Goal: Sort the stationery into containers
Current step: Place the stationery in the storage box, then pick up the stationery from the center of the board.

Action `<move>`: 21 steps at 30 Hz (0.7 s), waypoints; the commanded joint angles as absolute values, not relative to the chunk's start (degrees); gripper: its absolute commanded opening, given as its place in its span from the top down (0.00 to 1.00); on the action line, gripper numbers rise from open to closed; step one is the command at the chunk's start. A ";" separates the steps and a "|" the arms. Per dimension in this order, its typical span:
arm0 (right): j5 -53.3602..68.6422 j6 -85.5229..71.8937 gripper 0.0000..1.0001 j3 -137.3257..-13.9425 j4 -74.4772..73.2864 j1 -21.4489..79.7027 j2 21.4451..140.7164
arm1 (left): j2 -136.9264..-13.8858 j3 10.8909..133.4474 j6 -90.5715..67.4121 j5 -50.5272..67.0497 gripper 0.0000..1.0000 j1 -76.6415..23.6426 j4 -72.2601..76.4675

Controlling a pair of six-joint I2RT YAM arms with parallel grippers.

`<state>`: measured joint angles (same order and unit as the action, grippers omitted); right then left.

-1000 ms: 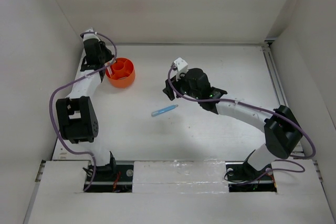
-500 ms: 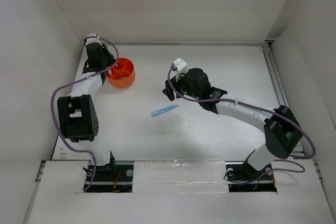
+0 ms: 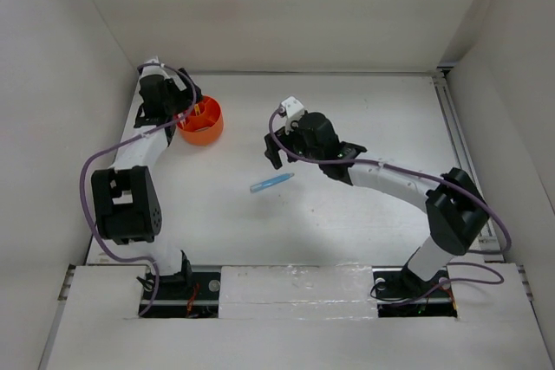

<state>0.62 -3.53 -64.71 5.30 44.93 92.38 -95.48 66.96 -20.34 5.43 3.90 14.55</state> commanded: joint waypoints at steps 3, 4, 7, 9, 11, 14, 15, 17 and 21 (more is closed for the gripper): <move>-14.13 -12.36 0.00 -73.99 -6.82 47.19 98.69 | -82.55 68.28 -22.14 7.82 0.01 4.13 18.29; -18.15 -14.39 0.00 -75.40 -9.38 47.20 99.75 | -81.83 69.16 -22.15 7.82 0.01 4.13 16.11; -27.12 -25.45 0.00 -81.20 -21.04 47.99 103.44 | -79.99 73.73 -22.15 8.34 0.01 4.13 10.23; -27.77 -32.14 0.00 -83.57 -25.38 47.99 105.46 | -79.98 78.02 -22.15 8.35 0.01 4.13 6.87; -25.77 -40.49 0.00 -84.11 -29.96 47.99 106.00 | -79.28 80.76 -21.45 8.35 0.01 4.13 2.23; -25.14 -49.20 0.01 -84.11 -32.60 47.46 106.79 | -78.66 83.84 -21.45 8.34 0.01 4.13 -0.08; -26.53 -51.22 0.01 -83.59 -33.13 47.98 106.79 | -78.66 84.37 -21.45 8.35 0.01 4.13 -0.61; -27.94 -55.61 0.01 -83.58 -35.66 48.78 107.40 | -79.27 85.08 -22.58 9.57 0.01 4.13 -1.41; -28.65 -61.24 0.03 -87.09 -41.80 49.31 110.21 | -82.17 87.89 -25.48 11.94 0.01 4.13 -3.77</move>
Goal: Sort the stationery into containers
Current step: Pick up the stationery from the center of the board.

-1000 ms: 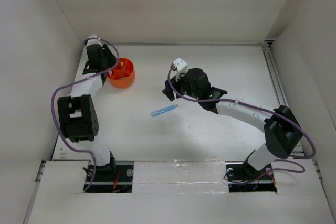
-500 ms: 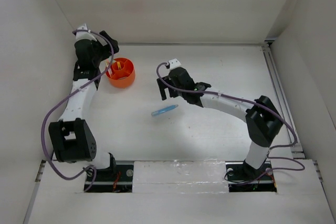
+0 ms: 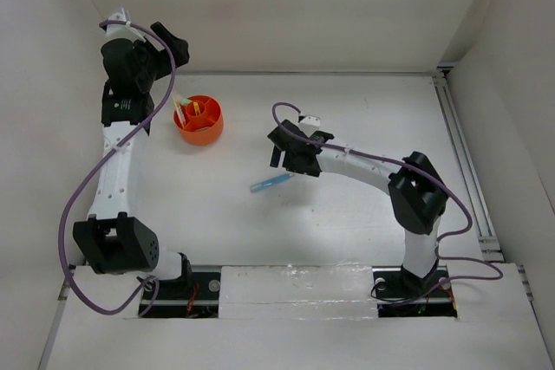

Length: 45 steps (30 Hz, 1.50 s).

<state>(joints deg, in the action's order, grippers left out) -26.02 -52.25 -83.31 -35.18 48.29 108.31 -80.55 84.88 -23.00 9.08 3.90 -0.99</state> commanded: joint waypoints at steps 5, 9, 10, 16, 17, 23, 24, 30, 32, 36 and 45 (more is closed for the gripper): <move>-25.50 -67.32 0.03 -91.75 -47.37 49.31 114.78 | -84.20 89.21 -26.98 14.93 0.01 4.13 -4.92; -24.43 -72.50 0.04 -94.74 -49.13 49.83 118.20 | -84.20 91.66 -26.98 16.61 0.01 4.13 -7.11; -23.82 -73.90 0.05 -95.62 -49.65 49.83 118.73 | -84.20 91.67 -26.46 16.61 0.01 4.13 -7.64; -23.82 -77.34 0.09 -105.08 -56.23 52.11 125.83 | -84.20 93.52 -25.84 16.61 0.01 4.13 -9.32; -23.82 -77.95 0.09 -106.94 -59.38 52.12 127.08 | -84.20 93.52 -25.84 17.31 0.01 4.13 -9.32; -21.54 -80.94 0.12 -110.23 -64.42 53.79 131.40 | -84.20 94.04 -25.84 17.84 0.01 4.13 -9.93; -21.53 -81.99 0.13 -109.52 -63.12 54.31 131.40 | -84.20 94.57 -25.84 17.84 0.01 4.13 -9.93; -20.22 -84.20 0.36 -109.94 -63.19 56.25 133.76 | -84.20 94.57 -26.46 19.69 0.01 4.13 -9.93; -18.82 -84.20 0.46 -109.95 -63.19 56.25 134.55 | -84.20 94.57 -27.06 21.00 0.01 4.13 -9.93; -17.14 -84.20 0.64 -108.02 -60.48 56.25 135.18 | -84.20 94.57 -27.07 21.53 0.01 4.13 -9.93; -21.35 -68.55 1.00 -90.03 -38.24 54.14 121.31 | -85.25 95.10 -26.54 24.77 0.01 4.13 -10.99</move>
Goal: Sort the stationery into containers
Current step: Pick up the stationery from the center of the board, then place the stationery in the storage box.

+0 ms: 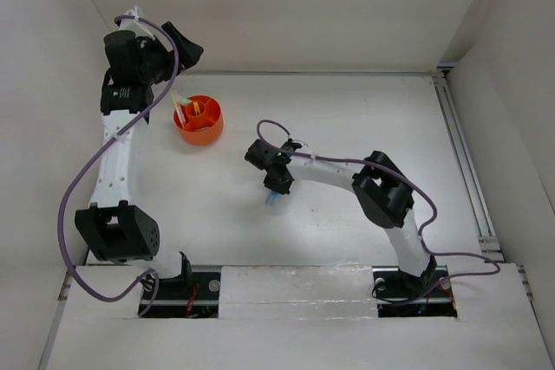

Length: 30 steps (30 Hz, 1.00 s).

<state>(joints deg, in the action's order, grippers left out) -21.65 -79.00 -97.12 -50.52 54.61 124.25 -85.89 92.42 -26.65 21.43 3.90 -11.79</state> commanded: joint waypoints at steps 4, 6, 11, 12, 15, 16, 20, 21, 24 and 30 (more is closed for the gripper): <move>-26.35 -46.45 1.00 -80.61 -23.24 50.63 109.36 | -85.78 95.10 -27.25 31.61 0.01 4.13 -9.15; -26.37 -34.36 1.00 -78.41 -19.71 48.26 104.27 | -86.31 93.79 -29.61 35.23 0.01 4.13 -6.60; -20.57 -11.72 1.00 -79.53 -8.01 47.11 99.85 | -89.12 91.85 -36.02 48.32 0.01 4.13 -0.70; -19.87 -9.34 1.00 -80.50 -7.30 47.11 99.84 | -89.12 90.63 -38.04 50.17 0.01 4.13 3.65; -13.49 -0.90 1.00 -83.31 -1.42 46.59 99.84 | -89.12 83.60 -47.88 56.68 0.01 4.13 17.86; -10.84 0.51 1.00 -84.36 -0.36 45.80 99.84 | -89.12 82.28 -49.81 57.82 0.01 4.13 20.97; -1.86 2.90 1.00 -95.06 0.62 44.30 105.27 | -88.51 77.36 -55.62 60.64 0.01 4.13 32.49; -1.85 2.90 1.00 -97.01 -0.17 44.30 106.16 | -87.98 76.73 -57.03 61.17 0.01 4.13 34.87; -1.05 3.43 1.00 -103.24 -0.87 44.30 109.67 | -88.59 76.11 -57.83 61.17 0.01 4.13 36.91; 1.14 1.85 1.00 -110.82 -4.30 43.24 113.55 | -90.44 73.48 -60.46 61.17 0.01 4.13 43.32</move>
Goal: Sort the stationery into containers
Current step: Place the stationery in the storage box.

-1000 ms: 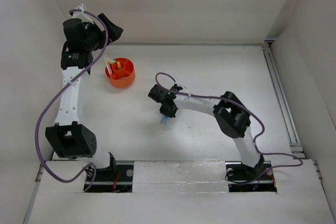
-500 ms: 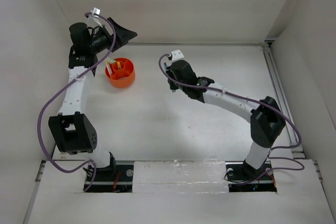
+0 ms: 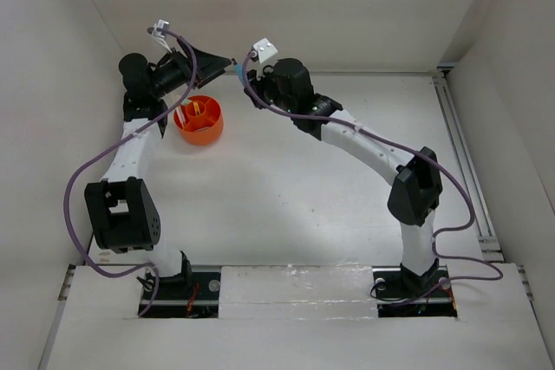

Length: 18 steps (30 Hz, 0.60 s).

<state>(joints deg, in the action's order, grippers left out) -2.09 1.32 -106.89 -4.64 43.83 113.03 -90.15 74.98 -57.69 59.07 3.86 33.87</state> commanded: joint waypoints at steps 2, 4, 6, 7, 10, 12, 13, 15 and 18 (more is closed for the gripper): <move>2.63 0.53 1.00 -112.23 -4.31 42.72 114.17 | -90.96 72.69 -61.00 61.17 0.01 4.13 44.73; 3.51 0.01 1.00 -112.85 -4.83 42.71 114.17 | -90.97 71.37 -61.00 60.56 0.02 4.13 46.31; 4.47 -0.53 1.00 -112.85 -4.83 42.71 114.17 | -90.97 70.76 -61.00 60.56 0.04 4.13 48.41; 4.48 -0.53 1.00 -112.85 -4.83 43.32 114.17 | -91.49 70.06 -61.00 60.56 0.04 4.13 49.12; 5.18 -1.05 1.00 -113.38 -4.83 44.38 114.17 | -91.49 69.35 -61.00 59.94 0.06 4.13 50.80; 6.23 -1.66 1.00 -113.38 -4.83 44.38 113.64 | -91.49 68.82 -60.39 59.33 0.08 4.13 50.80; 6.85 -1.67 1.00 -113.38 -4.83 44.38 113.64 | -91.49 68.82 -60.38 59.33 0.10 4.13 50.80; 7.38 -1.67 1.00 -113.91 -4.83 45.00 113.12 | -92.02 68.82 -59.85 58.80 0.11 4.13 50.80; 8.61 -1.67 1.00 -113.91 -4.83 46.05 113.12 | -92.02 68.29 -59.85 58.80 0.24 4.13 50.80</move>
